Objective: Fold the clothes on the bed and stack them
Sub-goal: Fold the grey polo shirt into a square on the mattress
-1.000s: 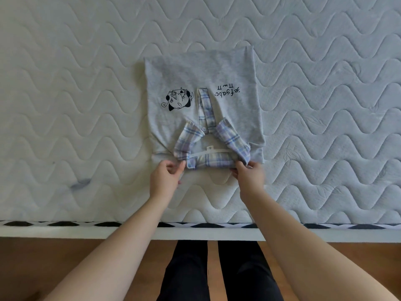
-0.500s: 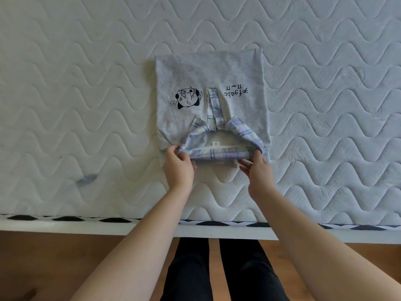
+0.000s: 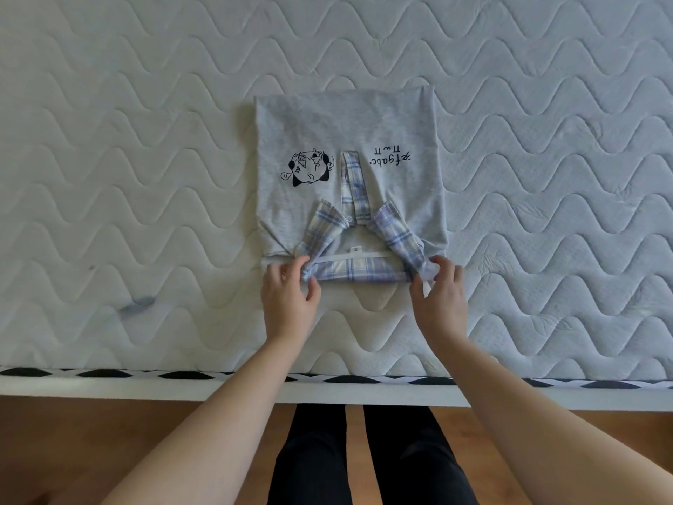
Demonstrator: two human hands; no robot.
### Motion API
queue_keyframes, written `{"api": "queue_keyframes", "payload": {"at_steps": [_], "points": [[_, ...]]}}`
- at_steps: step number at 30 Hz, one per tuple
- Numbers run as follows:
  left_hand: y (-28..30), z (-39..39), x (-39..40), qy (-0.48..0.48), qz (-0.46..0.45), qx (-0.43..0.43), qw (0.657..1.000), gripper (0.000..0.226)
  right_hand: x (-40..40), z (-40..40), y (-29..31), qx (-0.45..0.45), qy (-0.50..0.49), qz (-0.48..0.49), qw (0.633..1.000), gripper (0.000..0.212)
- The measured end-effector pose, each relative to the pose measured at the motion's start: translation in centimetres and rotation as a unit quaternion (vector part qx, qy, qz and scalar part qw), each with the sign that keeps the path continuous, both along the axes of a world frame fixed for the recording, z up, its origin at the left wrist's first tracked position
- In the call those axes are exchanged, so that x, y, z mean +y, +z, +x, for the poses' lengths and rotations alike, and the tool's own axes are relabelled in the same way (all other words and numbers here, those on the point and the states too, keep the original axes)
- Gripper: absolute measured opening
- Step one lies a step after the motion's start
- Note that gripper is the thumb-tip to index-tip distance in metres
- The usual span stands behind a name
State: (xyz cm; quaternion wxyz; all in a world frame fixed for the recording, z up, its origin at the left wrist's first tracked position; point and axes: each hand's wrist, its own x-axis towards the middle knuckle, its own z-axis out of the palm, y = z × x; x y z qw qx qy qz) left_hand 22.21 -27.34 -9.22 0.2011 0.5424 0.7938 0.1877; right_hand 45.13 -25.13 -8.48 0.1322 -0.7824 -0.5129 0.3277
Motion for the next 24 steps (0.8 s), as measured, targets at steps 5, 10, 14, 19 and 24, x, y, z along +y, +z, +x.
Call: {"api": "queue_keyframes", "payload": {"at_steps": [5,10,14,19,24], "points": [[0.0,0.6,3.4,-0.136,0.056,0.119,0.982,0.042,2.4,-2.4,0.7,-0.075,0.132,0.098,0.984,0.047],[-0.2,1.6,8.4,-0.189,0.013,0.159,0.969,0.041,6.5,-4.9,0.2,-0.147,0.284,0.079,0.944,0.054],[-1.3,1.4,9.2,-0.221,-0.04,0.179,0.958,0.038,8.7,-5.6,-1.0,-0.215,0.306,0.052,0.926,0.043],[-1.2,0.7,9.2,-0.239,0.055,0.187,0.951,0.025,9.4,-5.2,-1.1,-0.167,0.268,0.079,0.945,0.027],[-1.5,0.7,8.6,-0.275,0.089,0.187,0.939,0.025,7.6,-4.8,0.7,-0.086,0.146,0.177,0.97,0.016]]}}
